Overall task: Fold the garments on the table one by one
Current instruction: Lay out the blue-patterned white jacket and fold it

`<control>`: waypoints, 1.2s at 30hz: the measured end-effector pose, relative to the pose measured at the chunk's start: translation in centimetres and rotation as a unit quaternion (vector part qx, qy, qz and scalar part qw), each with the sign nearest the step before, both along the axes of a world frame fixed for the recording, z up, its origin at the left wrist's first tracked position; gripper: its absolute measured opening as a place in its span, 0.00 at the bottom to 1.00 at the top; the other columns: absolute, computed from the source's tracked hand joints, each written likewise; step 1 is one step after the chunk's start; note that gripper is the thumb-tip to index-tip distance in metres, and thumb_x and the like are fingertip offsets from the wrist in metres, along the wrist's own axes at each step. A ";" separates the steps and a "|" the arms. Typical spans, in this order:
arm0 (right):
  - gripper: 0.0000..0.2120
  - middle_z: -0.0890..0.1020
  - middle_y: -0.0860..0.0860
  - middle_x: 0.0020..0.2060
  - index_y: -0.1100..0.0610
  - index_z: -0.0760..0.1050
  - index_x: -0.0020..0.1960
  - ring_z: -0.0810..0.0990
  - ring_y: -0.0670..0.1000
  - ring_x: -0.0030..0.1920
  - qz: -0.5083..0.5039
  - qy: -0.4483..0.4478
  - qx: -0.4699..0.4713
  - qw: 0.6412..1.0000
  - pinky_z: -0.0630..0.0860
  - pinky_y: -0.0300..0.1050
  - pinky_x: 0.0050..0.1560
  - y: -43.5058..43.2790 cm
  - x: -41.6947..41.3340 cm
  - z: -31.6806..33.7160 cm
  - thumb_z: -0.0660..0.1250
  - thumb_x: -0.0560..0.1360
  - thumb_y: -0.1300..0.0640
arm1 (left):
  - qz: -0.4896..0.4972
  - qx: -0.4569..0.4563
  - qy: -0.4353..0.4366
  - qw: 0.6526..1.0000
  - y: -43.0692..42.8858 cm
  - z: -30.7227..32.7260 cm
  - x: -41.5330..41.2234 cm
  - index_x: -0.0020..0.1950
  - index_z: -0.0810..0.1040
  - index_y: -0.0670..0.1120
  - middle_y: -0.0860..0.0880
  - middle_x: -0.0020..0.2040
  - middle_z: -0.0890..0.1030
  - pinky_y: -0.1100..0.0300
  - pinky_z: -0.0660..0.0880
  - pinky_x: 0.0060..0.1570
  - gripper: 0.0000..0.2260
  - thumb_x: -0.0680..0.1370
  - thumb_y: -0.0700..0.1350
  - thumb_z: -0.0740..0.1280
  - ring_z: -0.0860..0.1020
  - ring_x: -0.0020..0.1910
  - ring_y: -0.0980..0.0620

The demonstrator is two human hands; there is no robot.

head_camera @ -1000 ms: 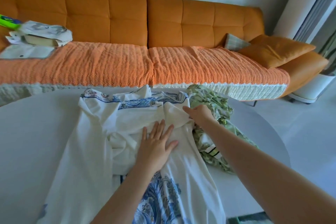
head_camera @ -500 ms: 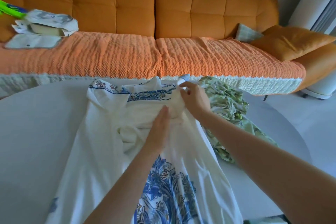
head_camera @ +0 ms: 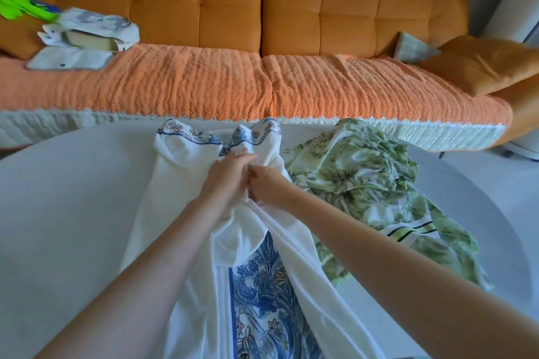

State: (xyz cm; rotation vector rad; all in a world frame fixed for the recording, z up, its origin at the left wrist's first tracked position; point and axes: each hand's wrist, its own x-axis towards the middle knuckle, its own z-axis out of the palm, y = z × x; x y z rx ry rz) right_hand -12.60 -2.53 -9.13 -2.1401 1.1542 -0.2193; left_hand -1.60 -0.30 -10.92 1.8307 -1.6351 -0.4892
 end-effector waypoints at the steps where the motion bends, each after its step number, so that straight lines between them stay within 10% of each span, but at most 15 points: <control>1: 0.09 0.77 0.59 0.45 0.59 0.72 0.52 0.77 0.57 0.45 -0.005 -0.042 0.049 0.998 0.74 0.53 0.52 0.3 -0.8 0.1 0.53 0.79 0.65 | -0.020 0.028 -0.035 0.999 -0.7 0.2 0.0 0.73 0.66 0.50 0.48 0.76 0.59 0.50 0.47 0.74 0.20 0.81 0.40 0.54 0.55 0.75 0.49; 5: 0.16 0.77 0.56 0.47 0.60 0.73 0.59 0.79 0.57 0.40 -0.081 -0.154 0.161 0.972 0.75 0.45 0.42 1.4 -4.3 0.1 0.52 0.79 0.70 | -0.055 0.141 -0.268 0.952 -2.7 -0.3 0.4 0.76 0.54 0.51 0.52 0.78 0.51 0.42 0.42 0.72 0.21 0.82 0.44 0.48 0.47 0.77 0.50; 13: 0.14 0.80 0.49 0.34 0.54 0.71 0.49 0.80 0.49 0.29 0.083 0.124 0.110 0.983 0.76 0.40 0.39 7.0 -11.5 1.8 0.59 0.78 0.43 | -0.029 0.176 -0.345 0.921 -3.1 -2.0 0.1 0.77 0.46 0.50 0.51 0.78 0.46 0.41 0.40 0.71 0.22 0.83 0.50 0.43 0.42 0.76 0.48; 22: 0.25 0.78 0.52 0.57 0.52 0.67 0.71 0.77 0.51 0.55 0.090 0.129 0.013 0.987 0.70 0.40 0.53 9.5 -11.6 0.2 0.62 0.77 0.44 | -0.145 0.045 -0.212 0.965 4.6 1.4 -4.6 0.71 0.68 0.52 0.53 0.72 0.67 0.53 0.53 0.70 0.18 0.81 0.47 0.57 0.67 0.68 0.51; 26: 0.23 0.79 0.52 0.55 0.51 0.70 0.68 0.77 0.52 0.54 0.074 0.104 0.031 0.991 0.73 0.48 0.58 10.6 -12.1 0.4 0.62 0.76 0.43 | -0.169 0.061 -0.230 0.957 8.4 1.1 -4.7 0.51 0.78 0.53 0.53 0.53 0.78 0.53 0.51 0.72 0.11 0.81 0.48 0.56 0.72 0.61 0.51; 36: 0.13 0.76 0.43 0.41 0.52 0.75 0.53 0.72 0.40 0.35 0.017 0.062 0.031 0.997 0.69 0.32 0.37 16.6 -16.1 1.2 0.71 0.71 0.50 | -0.233 0.011 -0.238 0.943 15.5 1.3 -5.7 0.59 0.76 0.56 0.58 0.54 0.75 0.50 0.42 0.74 0.12 0.77 0.48 0.66 0.70 0.60 0.59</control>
